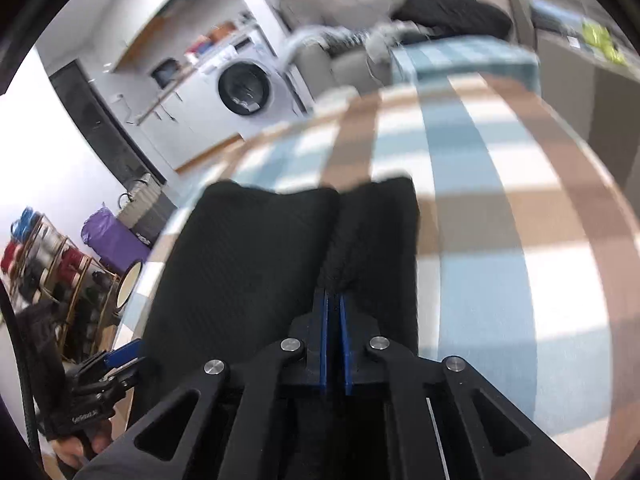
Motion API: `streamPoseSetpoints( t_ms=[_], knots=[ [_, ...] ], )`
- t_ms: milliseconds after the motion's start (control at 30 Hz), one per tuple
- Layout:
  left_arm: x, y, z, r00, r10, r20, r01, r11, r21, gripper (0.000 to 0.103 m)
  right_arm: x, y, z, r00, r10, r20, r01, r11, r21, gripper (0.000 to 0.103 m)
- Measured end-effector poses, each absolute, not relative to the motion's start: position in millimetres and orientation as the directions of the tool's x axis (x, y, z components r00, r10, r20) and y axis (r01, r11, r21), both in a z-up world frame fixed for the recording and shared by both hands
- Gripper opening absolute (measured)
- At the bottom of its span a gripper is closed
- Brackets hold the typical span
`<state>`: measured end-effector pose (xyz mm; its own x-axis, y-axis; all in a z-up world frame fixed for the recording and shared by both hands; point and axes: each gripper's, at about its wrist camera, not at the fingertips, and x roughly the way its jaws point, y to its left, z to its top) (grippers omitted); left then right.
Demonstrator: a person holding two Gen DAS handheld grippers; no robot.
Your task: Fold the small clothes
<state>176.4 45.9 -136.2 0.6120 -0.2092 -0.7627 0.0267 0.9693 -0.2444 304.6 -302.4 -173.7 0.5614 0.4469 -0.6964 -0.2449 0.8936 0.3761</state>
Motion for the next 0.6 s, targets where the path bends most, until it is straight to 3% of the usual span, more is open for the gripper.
streamPoseSetpoints(
  t_ms=[167,333,433,567,600],
  knots=[
    [181.5,46.9,-141.1,0.603,-0.213,-0.769,0.023,0.968,-0.250,0.062,319.7,-309.1,-192.7,0.500,0.366,-0.785,-0.166,0.930,0.328,0.007],
    [183.5,47.7,-142.9,0.604,-0.215,-0.768,0.025,0.968,-0.251,0.062,301.1,-315.5,-163.2,0.576,0.410,-0.707,-0.175,0.907,0.383,0.015],
    [186.8,48.9,-143.4,0.603,-0.219,-0.767,0.026,0.966,-0.256,0.062,299.8,-298.1,-157.5,0.543,0.474,-0.693,-0.236,0.878,0.416,0.030],
    [190.4,51.6,-142.1,0.611,-0.215,-0.762,0.020,0.966,-0.256,0.062,314.6,-265.4,-181.4,0.430,0.501,-0.751,-0.265,0.865,0.426,0.029],
    [191.5,52.5,-142.3,0.611,-0.215,-0.762,0.018,0.966,-0.259,0.062,315.6,-261.1,-184.0,0.427,0.491,-0.759,-0.271,0.871,0.411,0.016]
  ],
)
